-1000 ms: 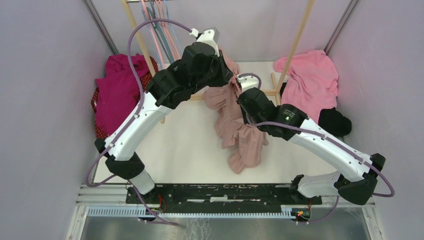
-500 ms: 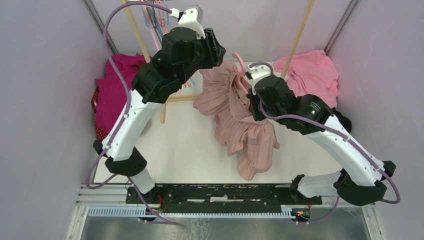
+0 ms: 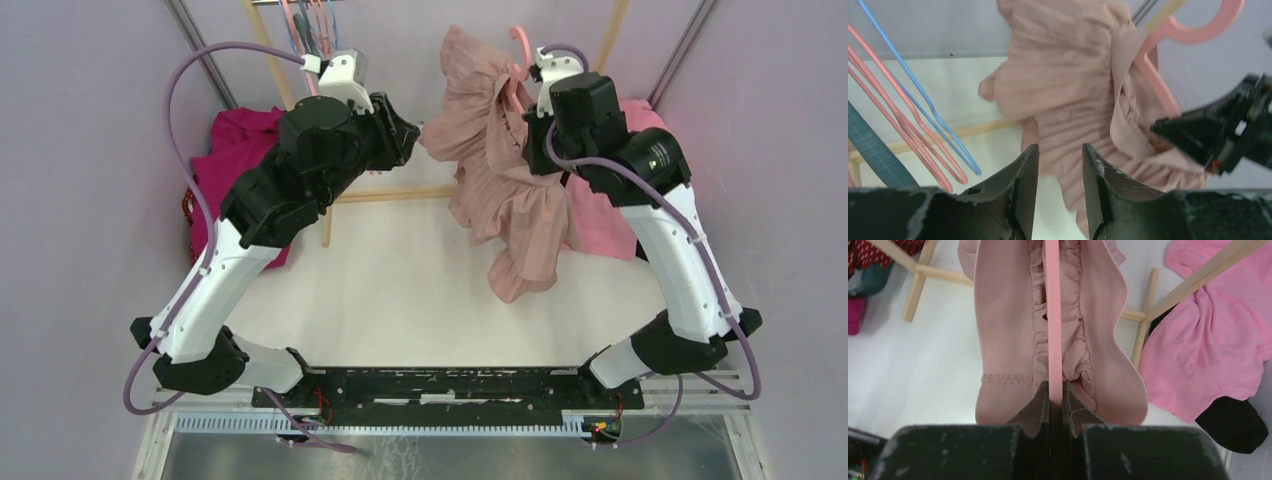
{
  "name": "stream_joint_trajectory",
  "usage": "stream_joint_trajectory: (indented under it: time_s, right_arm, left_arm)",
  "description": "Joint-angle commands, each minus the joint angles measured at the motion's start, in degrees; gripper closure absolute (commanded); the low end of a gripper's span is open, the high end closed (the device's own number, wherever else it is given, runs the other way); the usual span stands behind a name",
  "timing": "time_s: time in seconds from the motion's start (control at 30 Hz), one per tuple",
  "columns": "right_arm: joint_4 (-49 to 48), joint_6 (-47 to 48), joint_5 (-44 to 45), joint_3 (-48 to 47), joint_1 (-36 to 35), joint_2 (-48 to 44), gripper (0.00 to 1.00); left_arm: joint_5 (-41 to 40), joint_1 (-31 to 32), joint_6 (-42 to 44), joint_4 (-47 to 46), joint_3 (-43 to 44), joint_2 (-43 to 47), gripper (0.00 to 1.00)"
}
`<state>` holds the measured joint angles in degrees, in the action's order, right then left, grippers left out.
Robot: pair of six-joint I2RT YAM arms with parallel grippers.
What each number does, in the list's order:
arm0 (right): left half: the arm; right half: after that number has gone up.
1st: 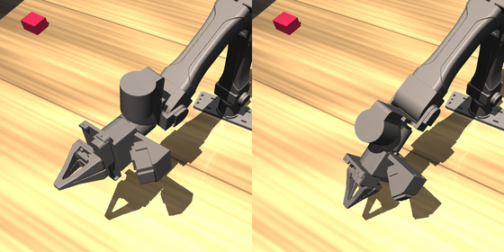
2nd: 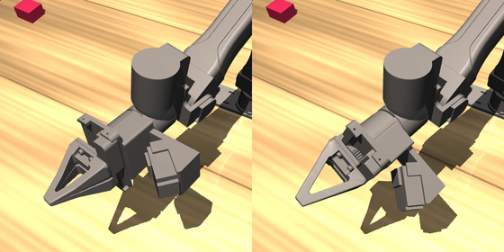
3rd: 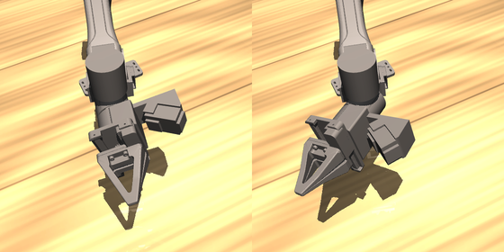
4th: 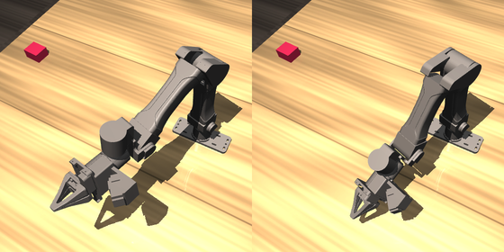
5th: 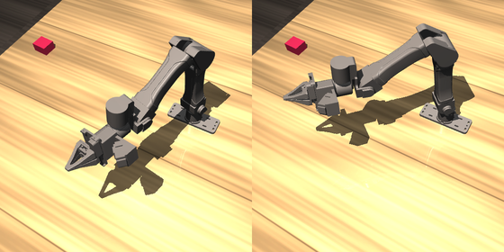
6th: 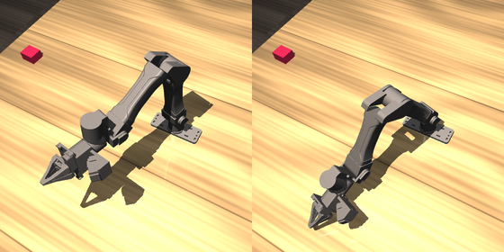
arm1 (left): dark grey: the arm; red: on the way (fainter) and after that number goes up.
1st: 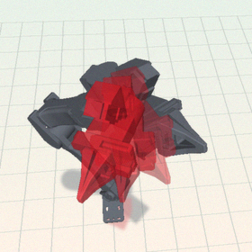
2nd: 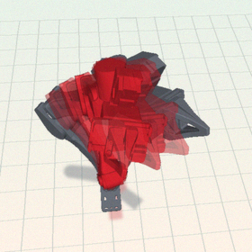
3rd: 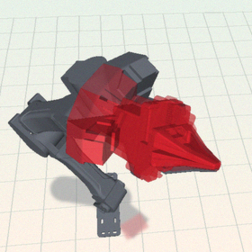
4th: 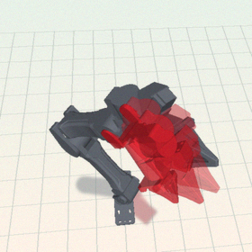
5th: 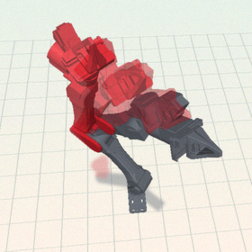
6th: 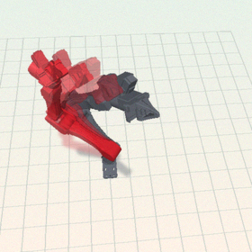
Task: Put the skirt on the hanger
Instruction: Place the hanger at the clothesline.
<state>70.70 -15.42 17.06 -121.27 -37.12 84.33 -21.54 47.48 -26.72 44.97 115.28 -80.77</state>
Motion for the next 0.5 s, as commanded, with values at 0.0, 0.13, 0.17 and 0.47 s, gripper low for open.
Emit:
stream_joint_trajectory:
  time_s: [0.0, 0.13, 0.17, 0.47]
  right_arm:
    - [-4.88, 2.26, -5.95, -8.69, 7.13, 4.94, 0.99]
    - [-7.43, 2.68, -9.96, -12.83, 11.50, 7.38, 0.99]
    - [-8.28, 2.49, -10.42, -13.27, 12.41, 7.66, 0.99]
    - [-11.46, 2.62, -14.70, -19.05, 17.13, 9.82, 0.99]
  left_arm:
    - [3.39, 0.18, -2.24, -5.44, -5.91, 4.10, 0.57]
    - [5.13, 0.18, -2.48, -6.27, -9.86, 6.50, 0.59]
    - [5.22, 0.23, -2.46, -6.37, -10.71, 6.87, 0.59]
    - [4.80, 0.25, -1.50, -5.58, -11.96, 7.08, 0.59]
